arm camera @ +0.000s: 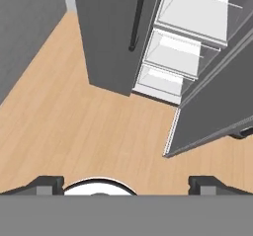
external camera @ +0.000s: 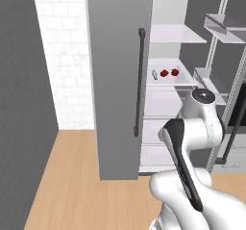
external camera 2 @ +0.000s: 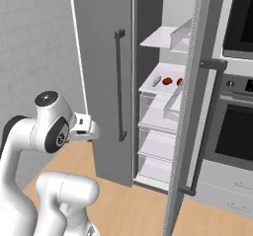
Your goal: Place one bell pepper and one fish in each tupperware on the nearby counter, to pack two identical lunches.
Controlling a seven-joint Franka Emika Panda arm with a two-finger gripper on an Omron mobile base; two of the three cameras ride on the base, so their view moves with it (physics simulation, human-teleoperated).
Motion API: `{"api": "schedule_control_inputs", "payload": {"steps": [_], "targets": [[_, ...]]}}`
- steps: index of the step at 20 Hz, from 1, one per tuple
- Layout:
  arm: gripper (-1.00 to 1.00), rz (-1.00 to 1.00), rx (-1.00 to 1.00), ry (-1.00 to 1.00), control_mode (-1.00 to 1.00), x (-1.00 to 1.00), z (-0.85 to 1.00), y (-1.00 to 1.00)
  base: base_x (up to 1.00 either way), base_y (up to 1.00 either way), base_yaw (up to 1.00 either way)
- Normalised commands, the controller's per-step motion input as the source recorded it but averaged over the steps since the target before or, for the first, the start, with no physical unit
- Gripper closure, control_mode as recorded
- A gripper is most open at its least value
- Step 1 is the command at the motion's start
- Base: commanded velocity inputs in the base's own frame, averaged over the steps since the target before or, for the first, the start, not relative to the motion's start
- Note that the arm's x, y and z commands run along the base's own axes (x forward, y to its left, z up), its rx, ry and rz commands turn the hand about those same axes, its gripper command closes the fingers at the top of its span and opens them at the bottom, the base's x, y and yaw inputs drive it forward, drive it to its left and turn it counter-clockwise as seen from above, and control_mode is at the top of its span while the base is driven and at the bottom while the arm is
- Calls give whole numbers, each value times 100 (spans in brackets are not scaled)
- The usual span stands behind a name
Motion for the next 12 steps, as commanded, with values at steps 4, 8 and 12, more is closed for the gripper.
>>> {"api": "schedule_control_inputs", "payload": {"steps": [4, 8, 12], "targets": [[-100, 0, 0, 0, 100, 0, 0, 0, 67, 0, 0], [-100, 0, 0, 0, 100, 0, 0, 0, 99, -3, -8], [-100, 0, 0, 0, 100, 0, 0, 0, 90, 0, -36]]}}
